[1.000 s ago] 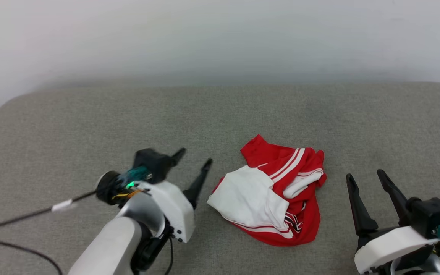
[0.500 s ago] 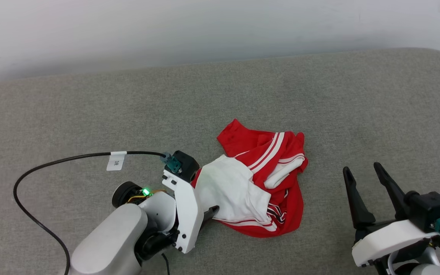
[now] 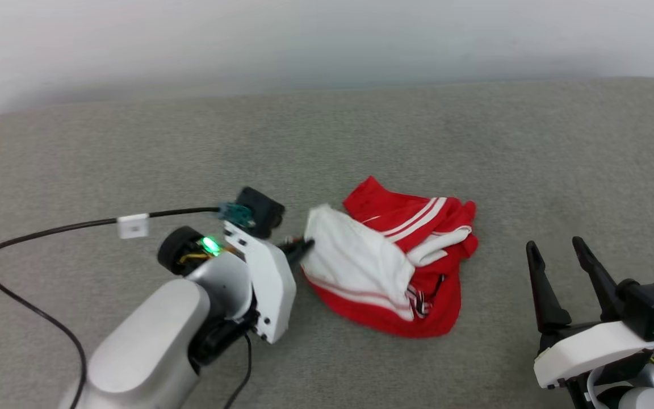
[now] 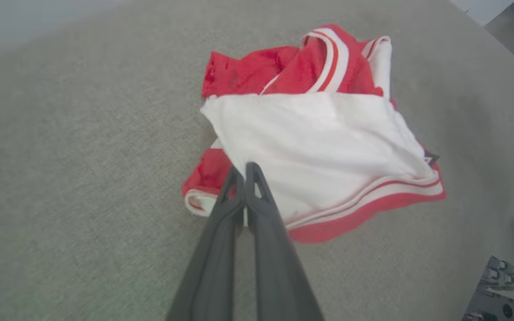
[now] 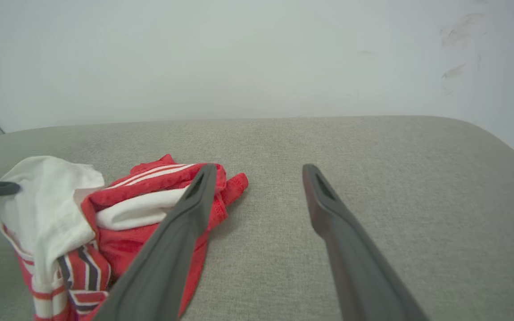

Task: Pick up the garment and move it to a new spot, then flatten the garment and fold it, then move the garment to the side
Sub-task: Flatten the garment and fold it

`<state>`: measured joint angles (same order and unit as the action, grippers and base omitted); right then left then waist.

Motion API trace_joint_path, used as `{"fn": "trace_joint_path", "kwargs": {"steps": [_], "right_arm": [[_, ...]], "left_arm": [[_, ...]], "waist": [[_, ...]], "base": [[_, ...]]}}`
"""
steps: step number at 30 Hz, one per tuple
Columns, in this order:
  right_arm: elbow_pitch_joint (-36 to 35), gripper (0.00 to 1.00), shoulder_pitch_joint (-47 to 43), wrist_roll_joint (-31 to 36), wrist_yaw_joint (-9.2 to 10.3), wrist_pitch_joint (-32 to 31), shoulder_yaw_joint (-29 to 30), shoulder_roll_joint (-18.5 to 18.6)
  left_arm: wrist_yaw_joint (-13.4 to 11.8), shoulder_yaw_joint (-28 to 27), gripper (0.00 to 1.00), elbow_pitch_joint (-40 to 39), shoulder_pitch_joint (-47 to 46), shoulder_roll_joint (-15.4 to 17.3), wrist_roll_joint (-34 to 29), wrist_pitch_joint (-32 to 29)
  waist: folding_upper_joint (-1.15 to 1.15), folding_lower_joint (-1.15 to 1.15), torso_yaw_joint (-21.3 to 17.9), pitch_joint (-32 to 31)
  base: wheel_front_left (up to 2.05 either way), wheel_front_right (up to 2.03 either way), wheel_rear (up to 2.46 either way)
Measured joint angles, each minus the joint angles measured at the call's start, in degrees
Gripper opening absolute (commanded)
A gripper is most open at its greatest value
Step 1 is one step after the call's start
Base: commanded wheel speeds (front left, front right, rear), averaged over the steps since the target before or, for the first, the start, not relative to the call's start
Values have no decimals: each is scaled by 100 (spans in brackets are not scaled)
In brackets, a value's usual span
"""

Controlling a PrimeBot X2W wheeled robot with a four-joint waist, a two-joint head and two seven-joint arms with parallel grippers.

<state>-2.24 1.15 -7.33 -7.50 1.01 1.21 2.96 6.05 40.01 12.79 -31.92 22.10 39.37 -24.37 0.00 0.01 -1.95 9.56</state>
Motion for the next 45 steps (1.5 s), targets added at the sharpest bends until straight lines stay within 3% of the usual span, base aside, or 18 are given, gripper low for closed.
{"fn": "trace_joint_path", "kwargs": {"steps": [4,10,13,18,23,24,25,26,35,45], "right_arm": [[-25,100,-9,20,0,-23,66,-1],[-129,100,-54,46,0,-118,146,0],[-162,100,-61,71,0,-161,169,-2],[-204,100,-138,69,0,-220,198,-1],[-267,100,-179,71,0,-283,207,-1],[-289,100,-213,82,0,-290,210,-1],[-293,100,-244,85,0,-308,210,-1],[-291,100,-264,86,0,-309,209,-1],[-319,100,-460,77,0,-406,175,-1],[-383,100,-578,21,0,-486,174,-1]], "left_arm": [[-468,-382,0,-324,289,202,-43,426],[-1300,-1163,0,-625,1497,509,398,947],[-1568,-1433,0,-565,2238,543,702,1146],[-1718,-1582,0,-342,3129,333,1096,1378],[-1717,-1558,0,-280,3300,218,1127,1561],[-1726,-1550,46,-277,3306,196,1105,1614],[-1740,-1533,86,-276,3306,186,1053,1661],[-1740,-1524,100,-291,3304,180,1013,1718],[-2056,-1627,100,-822,3055,287,281,2597],[-2230,-1444,100,-1439,2775,269,-467,3321]], "waist": [[0,0,263,-80],[0,0,670,-200],[0,0,822,-235],[0,0,894,-295],[0,0,865,-361],[0,-1,855,-378],[0,-1,846,-401],[0,0,838,-434],[0,-1,714,-847],[0,-1,644,-1053]], "base": [[0,0,0],[0,0,0],[0,0,0],[0,0,0],[0,0,0],[0,0,0],[0,0,0],[0,0,0],[0,0,0],[0,0,0]]}}
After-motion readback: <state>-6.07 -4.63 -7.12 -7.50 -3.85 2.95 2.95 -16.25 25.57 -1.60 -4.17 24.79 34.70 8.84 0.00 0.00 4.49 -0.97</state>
